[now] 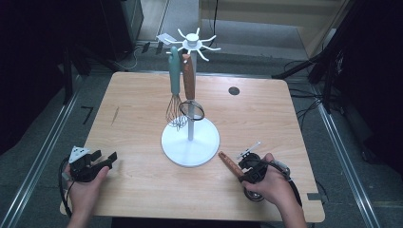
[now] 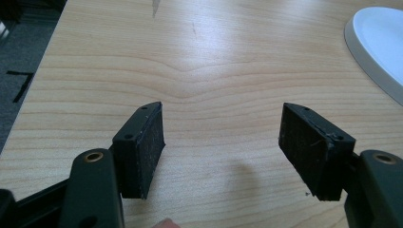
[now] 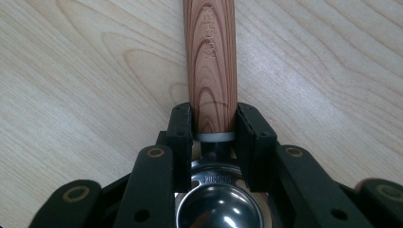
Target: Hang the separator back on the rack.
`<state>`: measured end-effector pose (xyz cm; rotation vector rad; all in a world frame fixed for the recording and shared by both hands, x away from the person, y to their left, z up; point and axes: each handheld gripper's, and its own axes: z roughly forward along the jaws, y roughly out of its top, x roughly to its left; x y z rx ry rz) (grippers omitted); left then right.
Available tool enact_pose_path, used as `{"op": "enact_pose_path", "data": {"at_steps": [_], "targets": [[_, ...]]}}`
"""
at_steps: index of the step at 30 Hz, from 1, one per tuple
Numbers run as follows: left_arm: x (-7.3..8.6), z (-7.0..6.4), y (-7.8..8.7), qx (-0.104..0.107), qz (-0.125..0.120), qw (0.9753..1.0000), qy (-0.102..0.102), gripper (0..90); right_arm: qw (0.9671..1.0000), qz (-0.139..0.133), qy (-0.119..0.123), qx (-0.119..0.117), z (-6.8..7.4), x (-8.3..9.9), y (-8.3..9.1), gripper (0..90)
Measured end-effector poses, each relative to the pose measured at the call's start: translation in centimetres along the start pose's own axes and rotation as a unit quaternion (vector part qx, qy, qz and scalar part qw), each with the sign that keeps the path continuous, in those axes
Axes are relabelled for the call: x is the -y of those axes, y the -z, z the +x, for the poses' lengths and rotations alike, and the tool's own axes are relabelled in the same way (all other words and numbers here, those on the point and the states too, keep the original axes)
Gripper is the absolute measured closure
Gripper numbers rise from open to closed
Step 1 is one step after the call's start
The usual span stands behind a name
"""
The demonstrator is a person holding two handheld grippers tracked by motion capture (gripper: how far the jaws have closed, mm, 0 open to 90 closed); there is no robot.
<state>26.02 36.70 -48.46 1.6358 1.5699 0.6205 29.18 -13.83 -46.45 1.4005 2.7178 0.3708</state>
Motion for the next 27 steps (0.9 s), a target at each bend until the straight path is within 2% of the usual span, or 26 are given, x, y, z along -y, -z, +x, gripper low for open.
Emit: {"op": "enact_pose_path", "data": {"at_steps": [6,12,18,22,27], "targets": [[0.0,0.0,0.0,0.002,0.0,1.0,0.002,32.3,0.9999,-0.005,-0.003,0.011,0.3,0.0,0.0,71.3],[0.0,0.0,0.0,0.006,0.0,1.0,-0.001,31.6,0.9998,-0.013,-0.009,0.009,0.3,0.1,0.0,71.5],[0.0,0.0,0.0,0.003,-0.002,1.0,-0.002,28.0,0.9995,-0.028,0.001,0.017,0.4,0.4,-0.1,71.7],[-0.1,0.0,-0.1,0.004,-0.002,1.0,-0.002,27.7,0.9988,-0.046,-0.016,-0.01,-0.3,0.7,-0.1,71.8],[-0.1,0.1,-0.1,0.004,0.0,1.0,0.001,27.5,0.9977,-0.064,-0.02,-0.009,-0.4,1.0,0.1,71.8]]}}
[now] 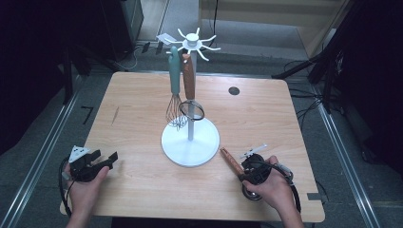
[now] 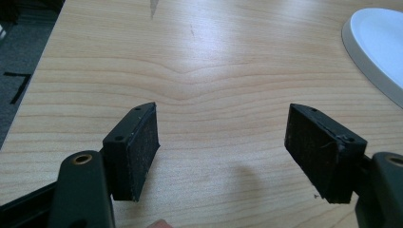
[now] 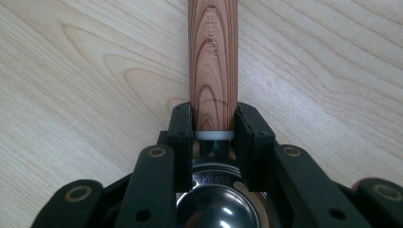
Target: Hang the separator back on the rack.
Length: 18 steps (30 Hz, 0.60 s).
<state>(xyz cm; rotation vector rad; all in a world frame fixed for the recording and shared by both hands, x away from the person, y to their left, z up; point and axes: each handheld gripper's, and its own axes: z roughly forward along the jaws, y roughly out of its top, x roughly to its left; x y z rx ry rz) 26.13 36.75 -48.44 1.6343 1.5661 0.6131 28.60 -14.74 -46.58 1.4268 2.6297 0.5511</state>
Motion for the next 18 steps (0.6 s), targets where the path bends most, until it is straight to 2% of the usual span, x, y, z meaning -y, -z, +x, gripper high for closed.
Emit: {"op": "enact_pose_path", "data": {"at_steps": [5,11,18], "targets": [[0.0,0.0,0.1,0.0,-0.001,1.0,-0.002,26.5,0.9999,-0.016,0.0,0.003,0.1,0.1,0.2,71.9],[0.0,0.1,0.2,-0.008,-0.005,1.0,0.003,19.3,0.9987,-0.049,-0.016,-0.002,-0.1,0.3,0.6,71.9],[0.0,0.1,0.2,-0.007,-0.007,1.0,0.002,14.3,0.9942,-0.105,-0.02,-0.01,0.1,0.5,1.2,71.9]]}}
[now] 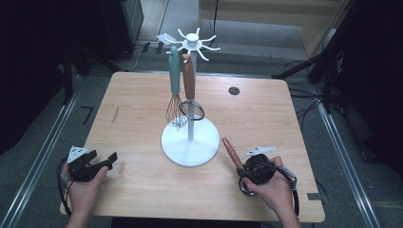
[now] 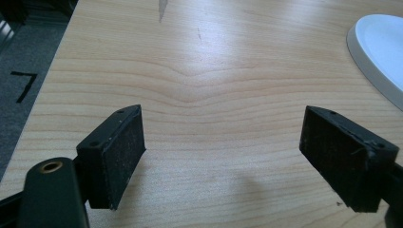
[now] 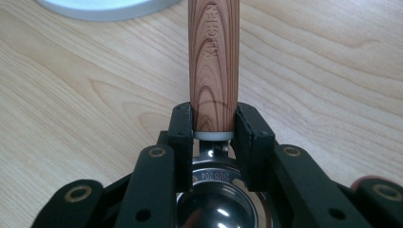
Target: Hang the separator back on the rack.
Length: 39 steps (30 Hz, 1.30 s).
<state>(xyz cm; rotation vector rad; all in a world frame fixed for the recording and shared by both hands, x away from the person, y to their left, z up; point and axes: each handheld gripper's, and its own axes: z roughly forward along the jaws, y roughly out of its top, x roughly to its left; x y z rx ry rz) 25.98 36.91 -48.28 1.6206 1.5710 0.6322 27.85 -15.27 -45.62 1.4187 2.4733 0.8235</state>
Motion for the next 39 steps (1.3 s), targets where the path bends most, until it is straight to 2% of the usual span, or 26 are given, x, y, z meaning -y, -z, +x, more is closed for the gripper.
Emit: {"op": "enact_pose_path", "data": {"at_steps": [5,8,16,23,31,35,37,39], "targets": [[0.0,-0.1,0.1,0.013,-0.003,0.9999,-0.007,12.9,0.9995,-0.03,-0.001,-0.01,0.1,0.0,0.2,71.9],[0.0,0.0,0.1,0.015,-0.003,0.9999,-0.004,12.6,0.9985,-0.053,-0.001,-0.015,0.2,0.1,0.3,71.9],[0.1,0.0,0.1,0.014,-0.002,0.9999,-0.003,12.2,0.9935,-0.111,-0.015,-0.019,0.1,0.1,1.0,71.9],[0.1,0.0,0.1,0.013,-0.004,0.9999,-0.003,12.2,0.987,-0.159,-0.01,-0.018,0.6,0.1,1.8,71.9],[0.2,-0.1,0.2,0.018,-0.006,0.9998,-0.012,11.7,0.9799,-0.198,-0.007,-0.02,1.1,-0.1,2.5,71.9],[0.1,0.0,0.2,0.022,-0.01,0.9997,-0.007,11.2,0.9753,-0.219,-0.013,-0.023,1.3,-0.3,3.0,71.9],[0.1,0.0,0.2,0.02,-0.007,0.9997,-0.008,11.2,0.9732,-0.229,-0.008,-0.017,1.4,-0.3,3.1,71.9],[0.1,0.0,0.2,0.02,-0.007,0.9997,-0.011,11.2,0.9704,-0.24,-0.011,-0.021,1.4,-0.3,3.3,71.9]]}}
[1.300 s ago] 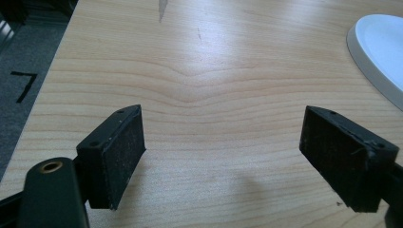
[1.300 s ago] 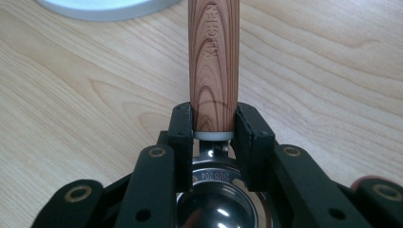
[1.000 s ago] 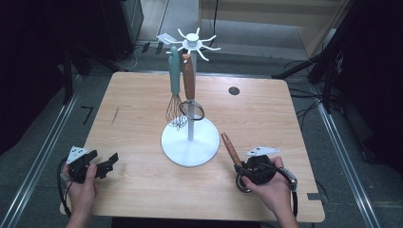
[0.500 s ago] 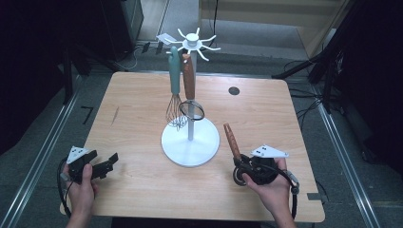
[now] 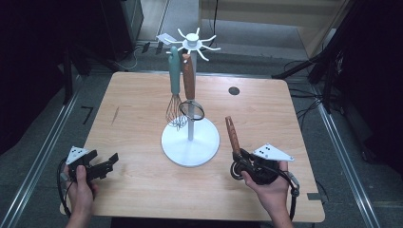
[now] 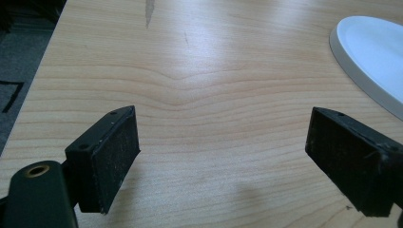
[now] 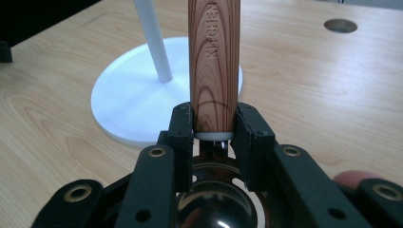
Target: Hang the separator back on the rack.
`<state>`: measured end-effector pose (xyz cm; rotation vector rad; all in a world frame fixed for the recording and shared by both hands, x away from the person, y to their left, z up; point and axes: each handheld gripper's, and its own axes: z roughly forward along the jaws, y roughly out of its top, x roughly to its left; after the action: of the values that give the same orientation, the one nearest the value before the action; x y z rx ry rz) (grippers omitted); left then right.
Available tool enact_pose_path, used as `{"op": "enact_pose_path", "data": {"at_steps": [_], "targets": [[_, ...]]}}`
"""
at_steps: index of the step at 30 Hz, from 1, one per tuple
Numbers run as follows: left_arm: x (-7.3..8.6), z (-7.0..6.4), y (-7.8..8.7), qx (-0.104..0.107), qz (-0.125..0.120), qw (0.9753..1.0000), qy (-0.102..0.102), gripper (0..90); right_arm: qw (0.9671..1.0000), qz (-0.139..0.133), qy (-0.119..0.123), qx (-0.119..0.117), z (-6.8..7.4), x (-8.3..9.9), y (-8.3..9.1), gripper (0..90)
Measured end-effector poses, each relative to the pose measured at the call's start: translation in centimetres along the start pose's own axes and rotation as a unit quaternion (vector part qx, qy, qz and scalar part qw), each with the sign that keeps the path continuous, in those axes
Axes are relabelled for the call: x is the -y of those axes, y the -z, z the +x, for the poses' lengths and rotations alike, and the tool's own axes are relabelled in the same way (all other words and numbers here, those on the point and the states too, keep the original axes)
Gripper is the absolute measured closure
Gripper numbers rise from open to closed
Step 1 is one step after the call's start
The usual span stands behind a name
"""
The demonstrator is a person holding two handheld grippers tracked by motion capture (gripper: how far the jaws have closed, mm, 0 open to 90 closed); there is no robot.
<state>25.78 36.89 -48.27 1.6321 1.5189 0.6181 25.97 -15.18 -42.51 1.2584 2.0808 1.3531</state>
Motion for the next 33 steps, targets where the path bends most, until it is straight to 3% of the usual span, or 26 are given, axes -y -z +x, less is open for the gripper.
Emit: {"op": "enact_pose_path", "data": {"at_steps": [14,33], "targets": [[0.1,-0.1,0.0,-0.004,-0.001,1.0,-0.002,11.0,0.9986,-0.053,0.002,-0.002,0.8,-0.9,1.0,71.9],[0.2,-0.4,0.0,-0.015,-0.005,0.9998,-0.009,10.9,0.9962,-0.084,0.006,-0.021,1.9,-2.6,2.1,71.9]]}}
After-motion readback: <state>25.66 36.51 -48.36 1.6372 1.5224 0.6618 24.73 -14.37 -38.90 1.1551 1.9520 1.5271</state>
